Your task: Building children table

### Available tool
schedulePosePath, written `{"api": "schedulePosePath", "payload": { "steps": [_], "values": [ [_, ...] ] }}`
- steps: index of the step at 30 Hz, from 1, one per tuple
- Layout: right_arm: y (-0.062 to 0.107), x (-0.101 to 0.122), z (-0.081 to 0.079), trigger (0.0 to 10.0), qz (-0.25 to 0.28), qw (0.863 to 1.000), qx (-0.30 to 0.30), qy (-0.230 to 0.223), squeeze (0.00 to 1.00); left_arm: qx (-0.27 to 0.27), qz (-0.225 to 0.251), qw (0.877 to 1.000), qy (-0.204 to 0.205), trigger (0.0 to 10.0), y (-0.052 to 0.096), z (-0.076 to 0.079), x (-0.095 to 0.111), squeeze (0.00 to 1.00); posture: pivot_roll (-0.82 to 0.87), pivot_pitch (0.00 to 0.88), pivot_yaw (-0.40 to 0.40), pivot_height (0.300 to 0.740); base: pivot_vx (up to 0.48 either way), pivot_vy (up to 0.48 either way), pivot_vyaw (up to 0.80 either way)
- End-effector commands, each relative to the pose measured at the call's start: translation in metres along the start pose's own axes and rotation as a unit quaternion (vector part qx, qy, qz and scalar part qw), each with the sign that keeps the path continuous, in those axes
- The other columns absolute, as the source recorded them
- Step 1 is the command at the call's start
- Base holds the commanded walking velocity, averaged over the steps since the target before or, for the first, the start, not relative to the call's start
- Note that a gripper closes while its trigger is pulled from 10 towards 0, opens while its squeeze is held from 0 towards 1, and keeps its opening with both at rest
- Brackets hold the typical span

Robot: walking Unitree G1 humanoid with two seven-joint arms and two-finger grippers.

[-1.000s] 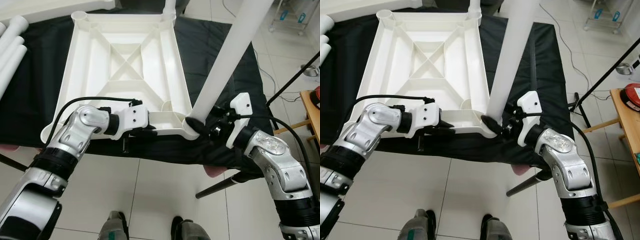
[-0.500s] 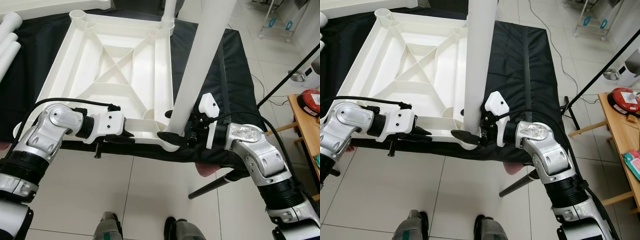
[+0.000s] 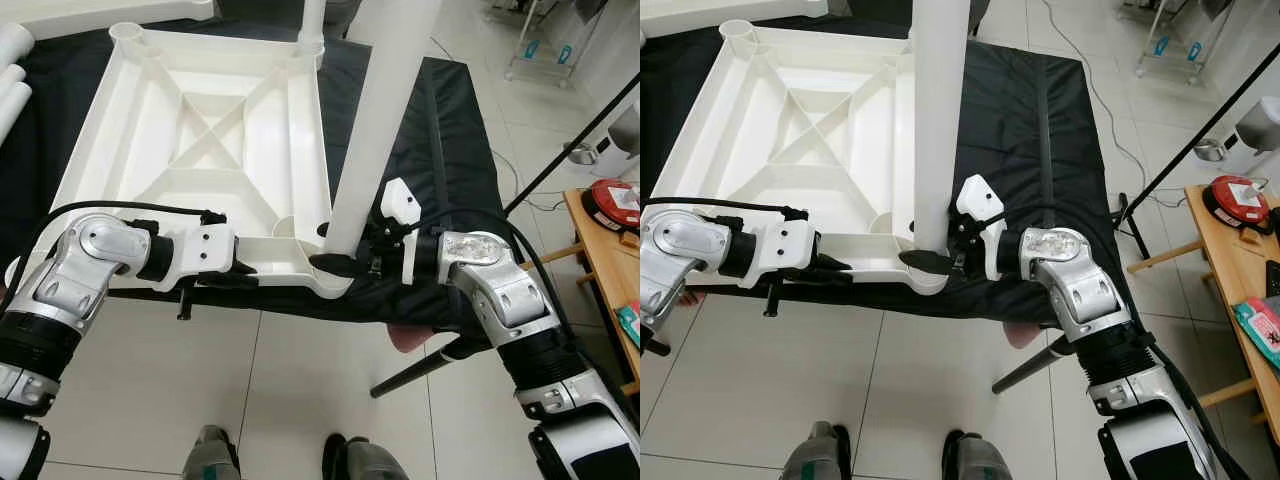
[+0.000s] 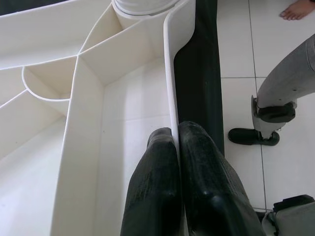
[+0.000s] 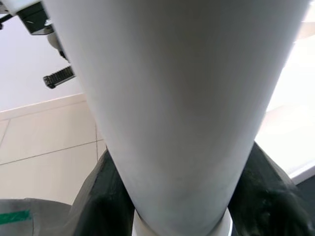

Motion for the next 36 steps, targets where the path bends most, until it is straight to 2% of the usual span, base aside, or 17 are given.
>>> {"api": "schedulePosePath", "payload": {
  "steps": [1,9,11,14,15,16,17,18,21,25,26,29,30,32,33,35,36],
  "values": [
    [-0.001,-0.019,0.011,0.0,-0.033,0.995,-0.089,-0.025,0.00,-0.046,0.034,0.998,-0.029,0.0,-0.020,0.006,0.016,0.00,0.20,0.207,-0.098,0.740,0.000,0.000,0.00],
    [0.002,-0.040,0.014,0.0,-0.052,0.976,-0.205,-0.057,0.00,-0.017,0.061,0.998,-0.029,0.0,-0.033,-0.017,0.029,0.00,0.20,0.218,-0.088,0.740,0.000,0.000,0.00],
    [0.005,-0.046,0.020,0.0,-0.065,0.959,-0.269,-0.060,0.00,-0.009,0.072,0.997,-0.031,0.0,-0.041,-0.024,0.035,0.00,0.19,0.222,-0.085,0.740,0.000,0.000,0.00],
    [0.024,-0.061,0.035,0.0,-0.096,0.885,-0.449,-0.082,0.00,0.002,0.102,0.994,-0.035,0.0,-0.061,-0.040,0.054,0.00,0.18,0.225,-0.078,0.740,0.000,0.000,0.00],
    [0.024,-0.061,0.035,0.0,-0.096,0.885,-0.449,-0.082,0.00,0.002,0.102,0.994,-0.035,0.0,-0.061,-0.040,0.054,0.00,0.18,0.225,-0.078,0.740,0.000,0.000,0.00],
    [0.043,-0.069,0.038,0.0,-0.112,0.822,-0.552,-0.089,0.00,0.005,0.119,0.992,-0.040,0.0,-0.073,-0.047,0.066,0.00,0.18,0.223,-0.074,0.740,0.000,0.000,0.00],
    [0.043,-0.069,0.038,0.0,-0.112,0.822,-0.552,-0.089,0.00,0.005,0.119,0.992,-0.040,0.0,-0.073,-0.047,0.066,0.00,0.18,0.223,-0.074,0.740,0.000,0.000,0.00],
    [0.051,-0.072,0.036,0.0,-0.121,0.797,-0.584,-0.093,0.00,0.004,0.126,0.991,-0.043,0.0,-0.077,-0.049,0.071,0.00,0.18,0.222,-0.072,0.740,0.000,0.000,0.00],
    [0.058,-0.077,0.028,0.0,-0.125,0.762,-0.628,-0.101,0.00,0.000,0.137,0.989,-0.047,0.0,-0.083,-0.051,0.079,0.00,0.17,0.221,-0.068,0.740,0.000,0.000,0.00],
    [0.055,-0.078,0.024,0.0,-0.123,0.765,-0.622,-0.111,0.00,-0.001,0.142,0.989,-0.049,0.0,-0.087,-0.052,0.083,0.00,0.17,0.217,-0.060,0.740,0.000,0.000,0.00],
    [0.048,-0.073,0.024,10.0,-0.107,0.782,-0.605,-0.106,0.00,-0.003,0.143,0.988,-0.050,0.0,-0.087,-0.051,0.083,0.00,0.17,0.216,-0.058,0.740,0.000,0.000,0.00],
    [0.040,-0.061,0.025,10.0,-0.073,0.803,-0.583,-0.097,0.00,-0.006,0.143,0.988,-0.050,0.0,-0.088,-0.051,0.081,0.00,0.17,0.214,-0.056,0.740,0.000,0.000,0.00],
    [0.037,-0.051,0.028,10.0,-0.042,0.820,-0.561,-0.102,1.00,-0.009,0.141,0.989,-0.049,0.0,-0.088,-0.049,0.078,0.00,0.17,0.213,-0.057,0.740,0.000,0.000,0.00],
    [0.034,-0.043,0.030,10.0,-0.020,0.835,-0.541,-0.100,1.00,-0.011,0.139,0.989,-0.048,0.0,-0.088,-0.048,0.076,0.00,0.17,0.213,-0.057,0.740,0.000,0.000,0.00],
    [0.032,-0.030,0.032,10.0,0.012,0.858,-0.504,-0.094,0.00,-0.013,0.137,0.989,-0.047,0.0,-0.087,-0.046,0.073,0.00,0.17,0.213,-0.057,0.740,0.000,0.000,0.00],
    [0.028,-0.011,0.031,10.0,0.051,0.892,-0.443,-0.072,0.00,-0.019,0.136,0.990,-0.046,0.0,-0.085,-0.043,0.070,0.00,0.17,0.213,-0.057,0.740,0.000,0.000,0.00],
    [0.028,-0.011,0.031,10.0,0.051,0.892,-0.443,-0.072,0.00,-0.019,0.136,0.990,-0.046,0.0,-0.085,-0.043,0.070,0.00,0.17,0.213,-0.057,0.740,0.000,0.000,0.00]
  ]
}}
Point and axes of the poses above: a point about 5 cm out from each wrist's last joint towards the gripper, its own y axis pointing back from the gripper into the wrist, its own x axis along the axis of the wrist's last joint, z = x × y, the point moved 3 cm from there along -y, pointing out of the wrist towards the gripper, and after that the axes turned 1 degree about -y, right-handed, at the moved point
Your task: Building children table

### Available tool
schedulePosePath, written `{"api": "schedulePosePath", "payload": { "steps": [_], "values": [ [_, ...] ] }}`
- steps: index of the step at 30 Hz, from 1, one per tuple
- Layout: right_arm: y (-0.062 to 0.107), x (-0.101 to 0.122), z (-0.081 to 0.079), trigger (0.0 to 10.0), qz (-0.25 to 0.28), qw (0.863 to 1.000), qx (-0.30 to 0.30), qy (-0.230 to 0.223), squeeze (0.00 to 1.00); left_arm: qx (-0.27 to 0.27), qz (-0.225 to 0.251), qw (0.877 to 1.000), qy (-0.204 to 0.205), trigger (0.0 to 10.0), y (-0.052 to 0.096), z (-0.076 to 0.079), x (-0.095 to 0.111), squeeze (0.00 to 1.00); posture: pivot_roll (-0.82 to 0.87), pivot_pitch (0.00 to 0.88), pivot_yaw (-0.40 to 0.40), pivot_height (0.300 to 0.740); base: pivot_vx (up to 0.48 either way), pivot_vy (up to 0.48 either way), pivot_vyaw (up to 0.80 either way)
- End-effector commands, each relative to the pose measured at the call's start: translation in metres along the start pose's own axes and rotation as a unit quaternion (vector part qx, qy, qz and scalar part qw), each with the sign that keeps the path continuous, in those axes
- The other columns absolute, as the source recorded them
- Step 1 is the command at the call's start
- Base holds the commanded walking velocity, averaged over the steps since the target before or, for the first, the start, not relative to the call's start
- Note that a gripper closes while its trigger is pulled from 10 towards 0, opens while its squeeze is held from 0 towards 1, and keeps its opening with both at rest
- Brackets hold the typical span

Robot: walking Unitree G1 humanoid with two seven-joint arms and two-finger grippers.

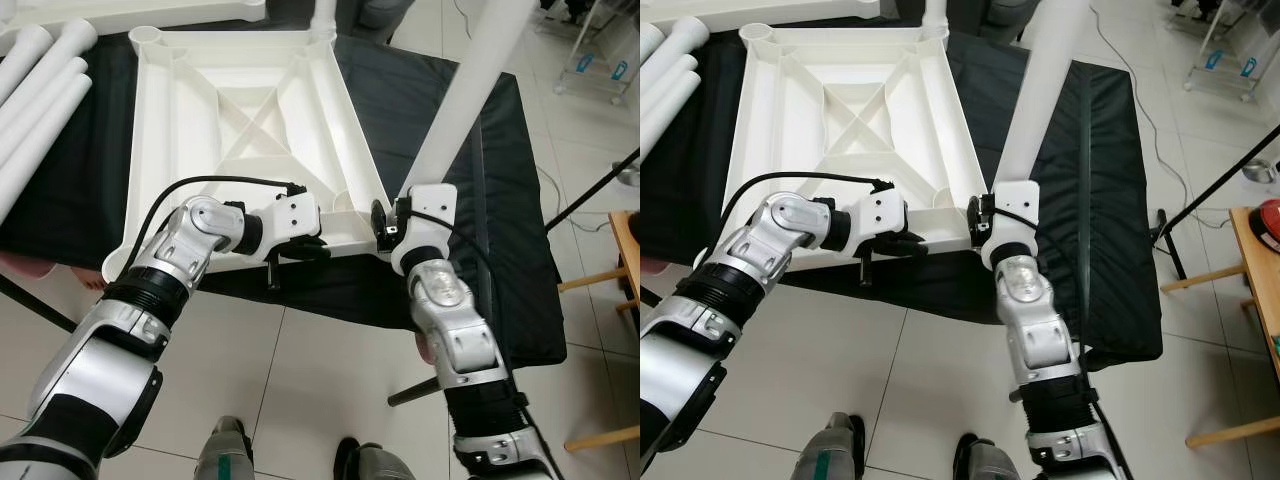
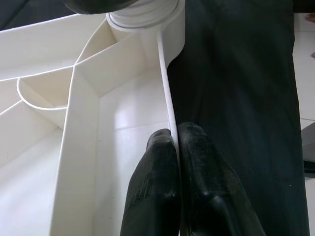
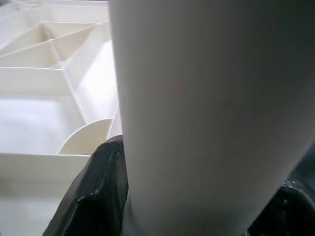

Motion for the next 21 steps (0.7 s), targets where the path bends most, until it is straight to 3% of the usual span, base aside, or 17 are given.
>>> {"api": "schedulePosePath", "payload": {
  "steps": [1,3,4,7,9,12,13,14,21],
  "values": [
    [-0.001,0.017,-0.011,10.0,0.031,0.997,0.071,-0.012,0.00,-0.067,0.066,0.994,-0.061,0.0,-0.009,0.016,0.026,0.00,0.17,0.211,-0.059,0.740,0.000,0.000,0.00],
    [0.000,0.021,-0.011,10.0,0.037,0.995,0.091,-0.013,0.00,-0.069,0.066,0.993,-0.062,0.0,-0.008,0.017,0.025,0.00,0.17,0.211,-0.059,0.740,0.000,0.000,0.00],
    [0.004,0.029,-0.011,10.0,0.045,0.987,0.156,0.010,0.00,-0.081,0.061,0.993,-0.067,0.0,-0.002,0.022,0.022,0.00,0.17,0.211,-0.059,0.740,0.000,0.000,0.00],
    [0.021,0.040,-0.007,10.0,0.039,0.946,0.309,0.090,0.00,-0.120,0.043,0.988,-0.084,0.0,0.017,0.040,0.014,0.00,0.18,0.210,-0.063,0.740,0.000,0.000,0.00],
    [0.021,0.040,-0.007,10.0,0.039,0.946,0.309,0.090,0.00,-0.120,0.043,0.988,-0.084,0.0,0.017,0.040,0.014,0.00,0.18,0.210,-0.063,0.740,0.000,0.000,0.00],
    [0.033,0.029,-0.001,10.0,-0.007,0.911,0.394,0.120,0.00,-0.149,0.027,0.984,-0.095,0.0,0.033,0.055,0.008,0.00,0.18,0.209,-0.066,0.740,0.000,0.000,0.00],
    [0.033,0.029,-0.001,10.0,-0.007,0.911,0.394,0.120,0.00,-0.149,0.027,0.984,-0.095,0.0,0.033,0.055,0.008,0.00,0.18,0.209,-0.066,0.740,0.000,0.000,0.00],
    [0.036,0.024,0.001,10.0,-0.026,0.900,0.417,0.123,0.00,-0.159,0.022,0.982,-0.098,0.0,0.039,0.060,0.006,0.00,0.19,0.209,-0.068,0.740,0.000,0.000,0.00],
    [0.037,0.015,-0.002,10.0,-0.047,0.887,0.446,0.108,0.00,-0.163,0.020,0.981,-0.099,0.0,0.045,0.066,0.007,0.00,0.19,0.207,-0.071,0.740,0.000,0.000,0.00]
  ]
}}
Point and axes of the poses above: a point about 5 cm out from each wrist's last joint towards the gripper, its own y axis pointing back from the gripper into the wrist, its own x axis along the axis of the wrist's last joint, z = x × y, the point moved 3 cm from there along -y, pointing out of the wrist towards the gripper, and after that the axes turned 1 degree about -y, right-handed, at the moved point
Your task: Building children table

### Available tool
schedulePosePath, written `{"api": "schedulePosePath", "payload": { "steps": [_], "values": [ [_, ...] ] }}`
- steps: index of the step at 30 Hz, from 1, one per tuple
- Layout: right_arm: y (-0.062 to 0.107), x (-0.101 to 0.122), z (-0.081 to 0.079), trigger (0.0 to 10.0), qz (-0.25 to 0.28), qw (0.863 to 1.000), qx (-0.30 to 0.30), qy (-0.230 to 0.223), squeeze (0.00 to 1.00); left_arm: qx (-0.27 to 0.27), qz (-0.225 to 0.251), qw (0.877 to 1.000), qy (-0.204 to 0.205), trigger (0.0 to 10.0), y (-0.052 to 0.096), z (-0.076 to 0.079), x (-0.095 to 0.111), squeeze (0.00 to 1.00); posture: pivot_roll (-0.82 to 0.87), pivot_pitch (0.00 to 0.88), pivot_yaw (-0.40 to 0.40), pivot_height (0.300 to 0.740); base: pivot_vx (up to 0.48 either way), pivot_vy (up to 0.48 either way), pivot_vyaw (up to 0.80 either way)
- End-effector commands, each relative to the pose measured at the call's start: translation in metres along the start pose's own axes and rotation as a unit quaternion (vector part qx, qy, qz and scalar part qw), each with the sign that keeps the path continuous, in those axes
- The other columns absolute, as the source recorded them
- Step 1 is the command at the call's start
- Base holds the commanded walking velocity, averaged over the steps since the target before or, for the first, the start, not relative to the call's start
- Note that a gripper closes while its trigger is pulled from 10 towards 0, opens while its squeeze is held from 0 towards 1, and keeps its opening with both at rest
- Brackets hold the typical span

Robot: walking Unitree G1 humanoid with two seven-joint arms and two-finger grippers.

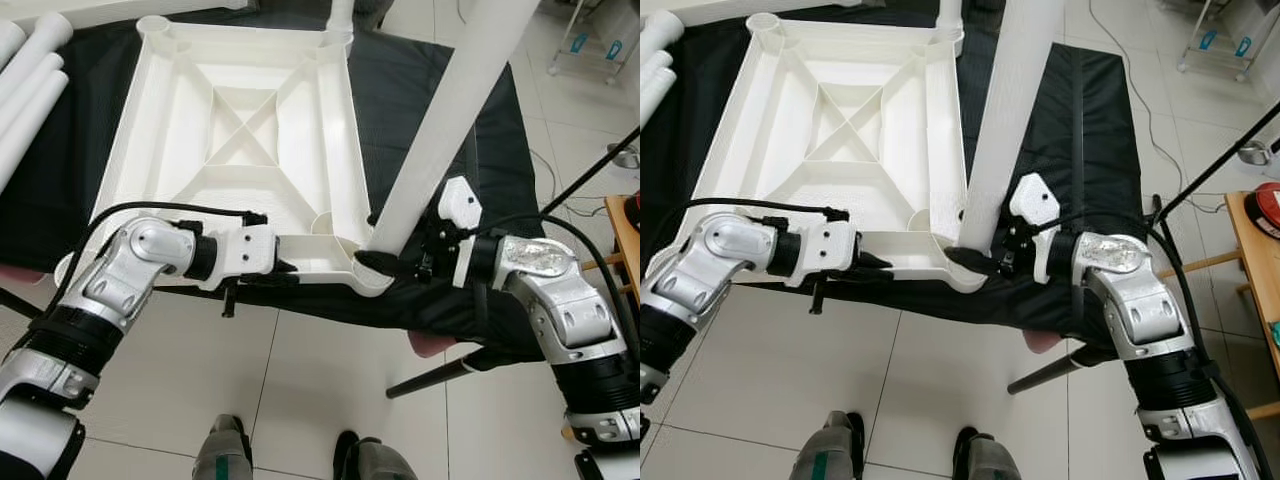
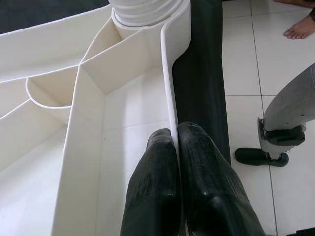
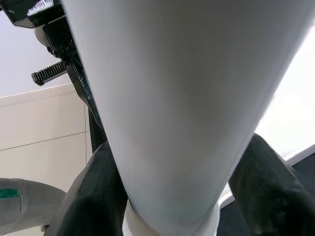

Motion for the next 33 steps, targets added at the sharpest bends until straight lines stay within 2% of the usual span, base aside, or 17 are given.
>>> {"api": "schedulePosePath", "payload": {
  "steps": [1,2,6,12,14,15,16,17,18,20,21,23,25,30,31,32,33],
  "values": [
    [-0.001,-0.006,-0.002,10.0,-0.012,1.000,0.008,-0.012,0.00,-0.128,0.035,0.990,-0.043,0.0,-0.004,0.021,0.018,0.00,0.19,0.207,-0.071,0.740,0.000,0.000,0.00],
    [-0.007,-0.008,-0.003,0.0,-0.005,1.000,0.003,-0.024,0.00,-0.120,0.040,0.991,-0.043,0.0,-0.006,0.018,0.021,0.00,0.20,0.207,-0.074,0.740,0.000,0.000,0.00],
    [-0.019,-0.014,-0.003,0.0,0.010,0.998,-0.030,-0.057,0.00,-0.105,0.053,0.992,-0.047,0.0,-0.012,0.011,0.029,0.00,0.19,0.206,-0.073,0.740,0.000,0.000,0.00],
    [-0.027,-0.038,0.016,0.0,-0.031,0.981,-0.176,-0.074,0.00,-0.074,0.082,0.993,-0.048,0.0,-0.029,-0.008,0.043,0.00,0.19,0.207,-0.073,0.740,0.000,0.000,0.00],
    [-0.023,-0.050,0.028,0.0,-0.061,0.962,-0.253,-0.080,0.00,-0.064,0.098,0.992,-0.049,0.0,-0.038,-0.016,0.053,0.00,0.19,0.210,-0.072,0.740,0.000,0.000,0.00],
    [-0.017,-0.057,0.035,0.0,-0.080,0.941,-0.317,-0.087,0.00,-0.062,0.110,0.991,-0.051,0.0,-0.046,-0.021,0.059,0.00,0.19,0.215,-0.065,0.740,0.000,0.000,0.00],
    [-0.017,-0.057,0.035,0.0,-0.080,0.941,-0.317,-0.087,0.00,-0.062,0.110,0.991,-0.051,0.0,-0.046,-0.021,0.059,0.00,0.19,0.215,-0.065,0.740,0.000,0.000,0.00],
    [-0.008,-0.064,0.043,0.0,-0.099,0.912,-0.386,-0.094,0.00,-0.061,0.117,0.990,-0.053,0.0,-0.053,-0.026,0.065,0.00,0.18,0.219,-0.062,0.740,0.000,0.000,0.00],
    [-0.008,-0.064,0.043,0.0,-0.099,0.912,-0.386,-0.094,0.00,-0.061,0.117,0.990,-0.053,0.0,-0.053,-0.026,0.065,0.00,0.18,0.219,-0.062,0.740,0.000,0.000,0.00],
    [0.008,-0.072,0.048,0.0,-0.122,0.865,-0.477,-0.099,0.00,-0.059,0.126,0.989,-0.055,0.0,-0.063,-0.033,0.073,0.00,0.18,0.220,-0.058,0.740,0.000,0.000,0.00],
    [0.008,-0.072,0.048,0.0,-0.122,0.865,-0.477,-0.099,0.00,-0.059,0.126,0.989,-0.055,0.0,-0.063,-0.033,0.073,0.00,0.18,0.220,-0.058,0.740,0.000,0.000,0.00],
    [0.019,-0.080,0.043,0.0,-0.136,0.818,-0.546,-0.116,0.00,-0.050,0.131,0.989,-0.050,0.0,-0.073,-0.042,0.079,0.00,0.17,0.223,-0.048,0.740,0.000,0.000,0.00],
    [0.019,-0.083,0.037,0.0,-0.138,0.804,-0.566,-0.121,0.00,-0.048,0.132,0.989,-0.048,0.0,-0.077,-0.046,0.081,0.00,0.17,0.223,-0.048,0.740,0.000,0.000,0.00],
    [0.004,-0.075,0.028,0.2,-0.099,0.821,-0.545,-0.135,0.00,-0.049,0.131,0.989,-0.045,0.0,-0.079,-0.047,0.080,0.00,0.17,0.226,-0.042,0.740,0.000,0.000,0.00],
    [-0.005,-0.067,0.026,8.4,-0.075,0.841,-0.520,-0.130,0.00,-0.051,0.130,0.989,-0.044,0.0,-0.078,-0.046,0.079,0.00,0.17,0.226,-0.042,0.740,0.000,0.000,0.00],
    [-0.009,-0.059,0.025,10.0,-0.054,0.853,-0.505,-0.122,0.00,-0.053,0.129,0.989,-0.043,0.0,-0.076,-0.044,0.077,0.00,0.17,0.226,-0.042,0.740,0.000,0.000,0.00],
    [-0.011,-0.052,0.026,10.0,-0.037,0.862,-0.492,-0.116,1.00,-0.055,0.127,0.990,-0.041,0.0,-0.075,-0.042,0.074,0.00,0.17,0.226,-0.042,0.740,0.000,0.000,0.00]
  ]
}}
Point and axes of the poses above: a point about 5 cm out from each wrist's last joint towards the gripper, its own y axis pointing back from the gripper into the wrist, its own x axis along the axis of the wrist's last joint, z = x × y, the point moved 3 cm from there along -y, pointing out of the wrist towards the gripper, and after that the axes turned 1 degree about -y, right-handed, at the moved point
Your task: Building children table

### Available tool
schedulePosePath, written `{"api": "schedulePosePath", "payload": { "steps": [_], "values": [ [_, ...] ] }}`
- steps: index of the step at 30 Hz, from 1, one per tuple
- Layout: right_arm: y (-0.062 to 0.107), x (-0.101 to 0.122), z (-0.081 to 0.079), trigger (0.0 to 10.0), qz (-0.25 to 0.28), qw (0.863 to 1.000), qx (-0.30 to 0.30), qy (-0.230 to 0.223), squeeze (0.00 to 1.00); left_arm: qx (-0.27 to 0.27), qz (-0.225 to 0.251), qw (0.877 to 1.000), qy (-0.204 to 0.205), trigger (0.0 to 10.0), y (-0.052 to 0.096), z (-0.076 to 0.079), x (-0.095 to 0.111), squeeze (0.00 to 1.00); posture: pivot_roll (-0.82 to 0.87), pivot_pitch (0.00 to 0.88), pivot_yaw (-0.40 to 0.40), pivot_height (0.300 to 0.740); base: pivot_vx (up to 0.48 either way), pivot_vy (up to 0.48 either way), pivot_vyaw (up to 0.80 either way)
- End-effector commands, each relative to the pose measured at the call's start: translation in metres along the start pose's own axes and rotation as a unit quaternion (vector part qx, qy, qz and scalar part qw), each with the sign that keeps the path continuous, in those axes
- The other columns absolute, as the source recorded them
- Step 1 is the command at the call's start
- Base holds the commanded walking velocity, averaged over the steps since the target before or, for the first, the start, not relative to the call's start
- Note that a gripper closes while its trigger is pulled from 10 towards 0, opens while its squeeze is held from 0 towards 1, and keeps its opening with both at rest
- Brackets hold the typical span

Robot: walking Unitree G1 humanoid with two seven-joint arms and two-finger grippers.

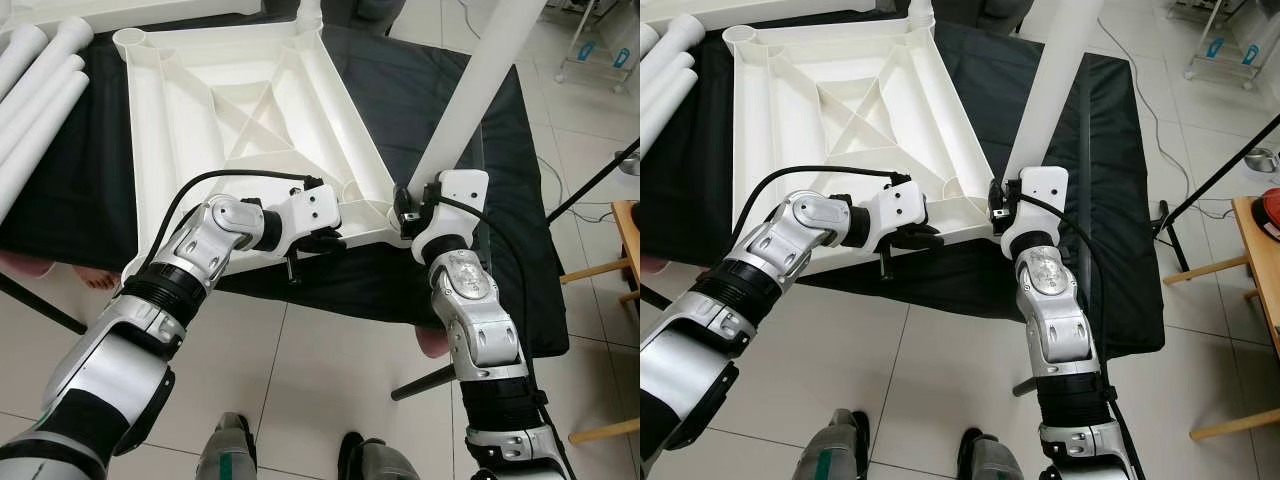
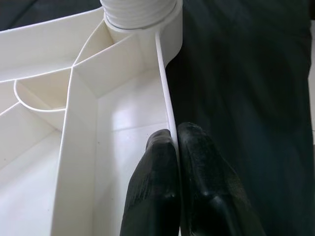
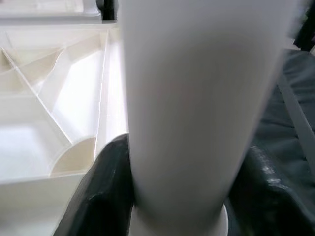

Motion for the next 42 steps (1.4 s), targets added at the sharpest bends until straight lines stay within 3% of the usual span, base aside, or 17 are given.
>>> {"api": "schedulePosePath", "payload": {
  "steps": [1,3,4,5,9,13,22,26,27,28,29,32,34,37,39,41,42],
  "values": [
    [0.004,-0.026,-0.006,10.0,-0.049,0.999,0.020,0.010,1.00,-0.117,0.106,0.981,-0.110,0.0,-0.009,0.021,0.052,0.00,0.17,0.226,-0.042,0.740,0.000,0.000,0.00],
    [0.003,-0.017,-0.008,10.0,-0.030,0.999,0.045,0.005,1.00,-0.118,0.105,0.982,-0.108,0.0,-0.008,0.022,0.050,0.00,0.17,0.226,-0.045,0.740,0.000,0.000,0.00],
    [0.002,-0.005,-0.012,10.0,-0.002,0.996,0.089,-0.005,0.84,-0.118,0.104,0.982,-0.107,0.0,-0.005,0.024,0.048,0.00,0.17,0.226,-0.049,0.740,0.000,0.000,0.00],
    [0.003,0.006,-0.016,10.0,0.019,0.991,0.129,-0.012,0.00,-0.120,0.105,0.982,-0.107,0.0,-0.003,0.025,0.047,0.00,0.18,0.227,-0.052,0.740,0.000,0.000,0.00],
    [0.013,0.028,-0.026,10.0,0.057,0.966,0.251,0.001,0.00,-0.129,0.100,0.980,-0.112,0.0,0.004,0.031,0.042,0.00,0.17,0.227,-0.053,0.740,0.000,0.000,0.00],
    [0.035,0.038,-0.026,10.0,0.046,0.911,0.406,0.060,0.00,-0.159,0.082,0.976,-0.127,0.0,0.022,0.046,0.032,0.00,0.18,0.229,-0.054,0.740,0.000,0.000,0.00],
    [0.049,0.026,-0.020,10.0,-0.006,0.854,0.511,0.100,0.00,-0.197,0.054,0.970,-0.132,0.0,0.051,0.068,0.018,0.00,0.19,0.234,-0.063,0.740,0.000,0.000,0.00],
    [0.059,0.023,-0.030,10.0,-0.020,0.828,0.558,0.055,0.00,-0.208,0.043,0.969,-0.126,0.0,0.063,0.079,0.013,0.00,0.19,0.235,-0.067,0.740,0.000,0.000,0.00],
    [0.060,0.022,-0.033,3.0,-0.019,0.826,0.561,0.045,0.00,-0.204,0.043,0.970,-0.125,0.0,0.063,0.079,0.013,0.00,0.19,0.235,-0.067,0.740,0.000,0.000,0.00],
    [0.060,0.022,-0.033,3.0,-0.019,0.826,0.561,0.045,0.00,-0.204,0.043,0.970,-0.125,0.0,0.063,0.079,0.013,0.00,0.19,0.235,-0.067,0.740,0.000,0.000,0.00],
    [0.061,0.021,-0.035,0.0,-0.019,0.826,0.563,0.032,0.00,-0.199,0.043,0.971,-0.123,0.0,0.063,0.078,0.013,0.00,0.20,0.233,-0.068,0.740,0.000,0.000,0.00],
    [0.057,0.014,-0.040,0.0,-0.025,0.838,0.544,0.021,0.00,-0.189,0.048,0.973,-0.120,0.0,0.061,0.074,0.015,0.00,0.20,0.231,-0.068,0.740,0.000,0.000,0.00],
    [0.038,-0.001,-0.039,0.0,-0.045,0.882,0.467,0.033,0.00,-0.172,0.060,0.976,-0.115,0.0,0.054,0.066,0.021,0.00,0.20,0.231,-0.068,0.740,0.000,0.000,0.00],
    [0.021,-0.016,-0.032,0.0,-0.069,0.921,0.379,0.055,0.00,-0.150,0.068,0.980,-0.115,0.0,0.045,0.055,0.027,0.00,0.19,0.229,-0.068,0.740,0.000,0.000,0.00],
    [0.021,-0.016,-0.032,0.0,-0.069,0.921,0.379,0.055,0.00,-0.150,0.068,0.980,-0.115,0.0,0.045,0.055,0.027,0.00,0.19,0.229,-0.068,0.740,0.000,0.000,0.00],
    [0.005,-0.028,-0.019,0.0,-0.091,0.959,0.259,0.072,0.00,-0.116,0.082,0.983,-0.116,0.0,0.026,0.036,0.039,0.00,0.19,0.229,-0.068,0.740,0.000,0.000,0.00],
    [0.005,-0.028,-0.019,0.0,-0.091,0.959,0.259,0.072,0.00,-0.116,0.082,0.983,-0.116,0.0,0.026,0.036,0.039,0.00,0.19,0.229,-0.068,0.740,0.000,0.000,0.00]
  ]
}}
Point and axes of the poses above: a point about 5 cm out from each wrist's last joint towards the gripper, its own y axis pointing back from the gripper into the wrist, its own x axis along the axis of the wrist's last joint, z = x × y, the point moved 3 cm from there along -y, pointing out of the wrist towards the gripper, and after that the axes turned 1 degree about -y, right-handed, at the moved point
